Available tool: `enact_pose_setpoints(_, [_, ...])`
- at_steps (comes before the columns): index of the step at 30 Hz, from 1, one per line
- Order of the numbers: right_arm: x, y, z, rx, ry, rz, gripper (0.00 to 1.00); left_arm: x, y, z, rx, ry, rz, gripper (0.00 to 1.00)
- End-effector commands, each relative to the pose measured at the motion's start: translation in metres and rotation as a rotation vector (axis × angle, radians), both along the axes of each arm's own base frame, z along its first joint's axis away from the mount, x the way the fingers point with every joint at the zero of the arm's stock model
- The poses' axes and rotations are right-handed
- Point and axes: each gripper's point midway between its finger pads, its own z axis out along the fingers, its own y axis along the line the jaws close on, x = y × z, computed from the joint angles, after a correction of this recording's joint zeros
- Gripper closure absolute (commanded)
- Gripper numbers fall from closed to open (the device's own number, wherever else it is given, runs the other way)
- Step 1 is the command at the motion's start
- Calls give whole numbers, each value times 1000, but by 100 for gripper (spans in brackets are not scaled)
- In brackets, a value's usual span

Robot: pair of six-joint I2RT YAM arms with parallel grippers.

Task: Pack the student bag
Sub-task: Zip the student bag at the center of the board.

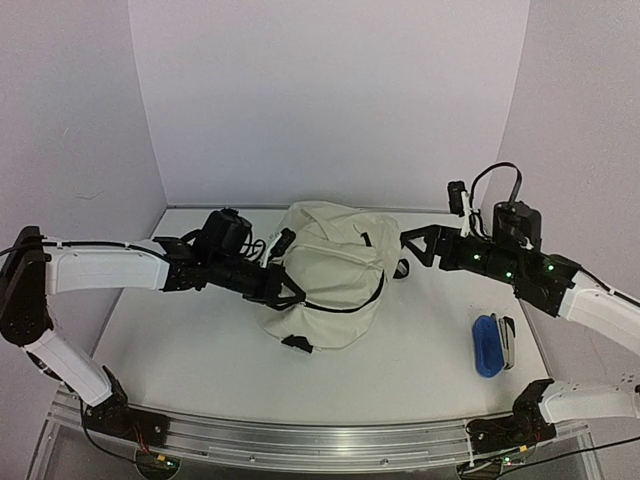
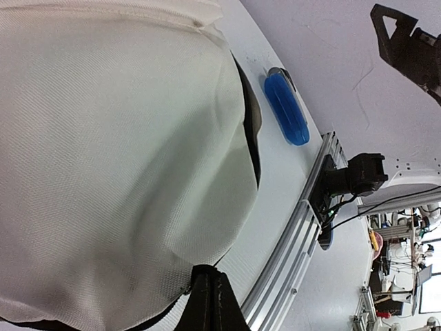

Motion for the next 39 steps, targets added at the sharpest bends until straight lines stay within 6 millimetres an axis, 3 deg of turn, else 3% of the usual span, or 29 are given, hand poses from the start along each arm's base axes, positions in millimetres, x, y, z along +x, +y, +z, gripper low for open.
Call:
enact_pose_setpoints(1, [-16,36,-17,-123,-20,104,18,-11,-25,15,-95,1,-43,100])
enact_pose_setpoints(5, [-28,72,-38,-224,-25,144,29,-14,-23,10,-72,14,-15,100])
enact_pose_setpoints(11, [-46,110,-60,-361,-77,179,27,-11,-6,2,-22,41,84,100])
enact_pose_setpoints(17, [-53,129,-84,-506,-134,171,31,-11,1,-10,6,87,134,100])
enact_pose_setpoints(24, [-55,149,-109,-641,-185,175,42,-9,0,-13,9,102,147,100])
enact_pose_setpoints(30, [-58,163,-131,-723,-205,187,46,-6,5,-10,22,89,176,100])
enact_pose_setpoints(32, [-54,162,-136,-746,-211,160,54,-4,9,-10,40,73,193,100])
enact_pose_setpoints(37, [-41,147,-136,-782,-228,40,98,4,24,-9,108,32,239,100])
enact_pose_setpoints(39, [-38,138,-131,-779,-235,-7,100,7,32,-8,134,17,260,100])
